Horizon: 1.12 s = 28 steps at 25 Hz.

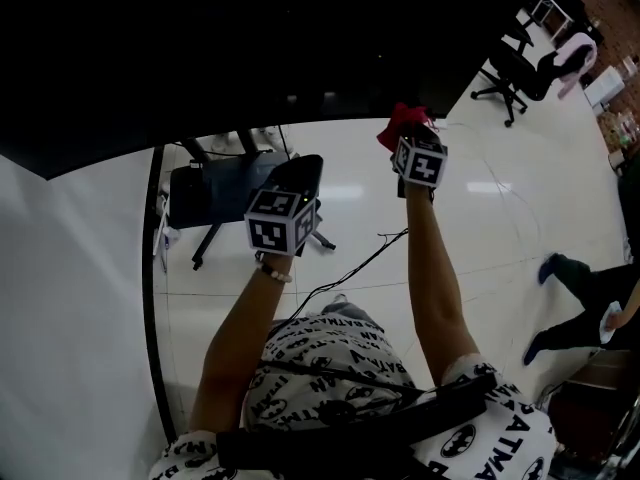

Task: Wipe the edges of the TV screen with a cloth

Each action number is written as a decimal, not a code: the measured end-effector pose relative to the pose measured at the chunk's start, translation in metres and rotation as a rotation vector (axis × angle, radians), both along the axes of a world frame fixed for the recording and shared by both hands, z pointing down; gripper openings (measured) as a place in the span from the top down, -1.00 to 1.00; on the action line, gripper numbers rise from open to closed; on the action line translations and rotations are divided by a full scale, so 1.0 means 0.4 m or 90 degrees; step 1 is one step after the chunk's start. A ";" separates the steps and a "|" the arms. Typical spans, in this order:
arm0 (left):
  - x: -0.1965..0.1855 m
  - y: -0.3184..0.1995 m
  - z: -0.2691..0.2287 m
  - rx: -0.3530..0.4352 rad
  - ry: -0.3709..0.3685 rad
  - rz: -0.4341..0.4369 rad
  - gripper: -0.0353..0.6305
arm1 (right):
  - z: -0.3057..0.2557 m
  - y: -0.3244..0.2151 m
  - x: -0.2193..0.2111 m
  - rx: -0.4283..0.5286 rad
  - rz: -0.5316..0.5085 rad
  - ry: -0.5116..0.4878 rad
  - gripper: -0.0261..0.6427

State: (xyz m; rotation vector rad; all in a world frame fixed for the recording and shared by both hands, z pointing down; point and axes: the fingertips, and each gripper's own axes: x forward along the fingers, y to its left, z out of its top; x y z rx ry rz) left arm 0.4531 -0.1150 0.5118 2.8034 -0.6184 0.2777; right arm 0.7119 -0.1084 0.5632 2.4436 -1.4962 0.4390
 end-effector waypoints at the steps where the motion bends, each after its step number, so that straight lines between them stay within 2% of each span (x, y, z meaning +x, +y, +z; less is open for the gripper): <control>1: -0.018 -0.005 -0.003 0.001 0.001 -0.003 0.88 | -0.001 -0.010 -0.020 0.000 -0.004 0.000 0.76; 7: -0.137 -0.056 -0.011 0.002 0.005 -0.025 0.88 | -0.008 -0.011 -0.144 0.004 -0.029 -0.009 0.76; 13: -0.271 -0.112 -0.004 -0.013 0.008 -0.054 0.88 | -0.095 0.017 -0.377 0.061 -0.140 -0.009 0.76; 20: -0.392 -0.137 0.006 -0.024 0.014 -0.083 0.88 | -0.134 0.032 -0.564 0.105 -0.208 -0.112 0.76; 28: -0.484 -0.176 0.034 -0.042 0.018 -0.120 0.88 | -0.126 0.003 -0.719 0.090 -0.258 -0.109 0.76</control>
